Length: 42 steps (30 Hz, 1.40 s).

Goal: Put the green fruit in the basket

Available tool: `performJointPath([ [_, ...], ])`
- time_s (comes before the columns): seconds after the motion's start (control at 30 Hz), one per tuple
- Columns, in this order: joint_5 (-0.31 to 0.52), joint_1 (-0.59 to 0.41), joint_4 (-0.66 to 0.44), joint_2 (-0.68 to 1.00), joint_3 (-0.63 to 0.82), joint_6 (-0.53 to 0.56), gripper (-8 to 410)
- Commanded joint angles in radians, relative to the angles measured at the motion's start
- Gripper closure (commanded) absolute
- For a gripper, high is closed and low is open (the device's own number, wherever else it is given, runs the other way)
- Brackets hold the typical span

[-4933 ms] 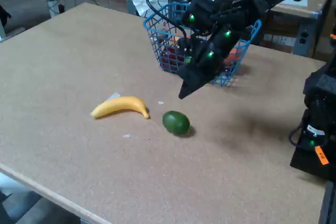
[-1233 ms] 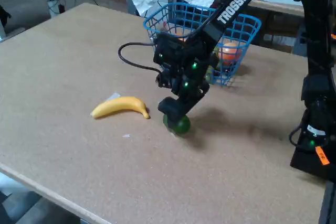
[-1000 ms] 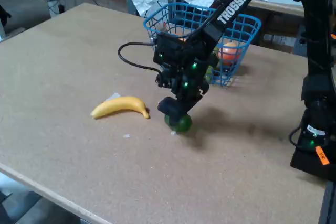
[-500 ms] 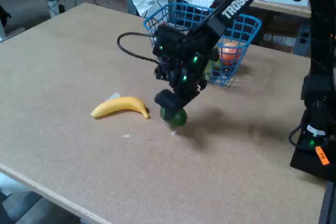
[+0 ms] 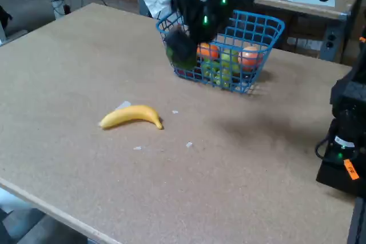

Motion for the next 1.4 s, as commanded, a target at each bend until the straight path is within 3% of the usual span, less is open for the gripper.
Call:
performJointPath([
  [0.0, 0.049, -0.127, -0.119, -0.002, 0.239, -0.05, 261],
  [0.2, 0.034, -0.315, -0.125, -0.002, 0.299, -0.079, 261],
  [0.4, -0.071, -0.52, -0.108, 0.024, 0.299, -0.096, 261],
  [0.57, -0.123, -0.634, -0.079, 0.093, 0.299, -0.101, 261],
  [1.0, -0.153, -0.676, 0.053, 0.354, 0.299, -0.115, 261],
  [1.37, -0.173, -0.676, 0.092, 0.448, 0.299, -0.116, 261],
])
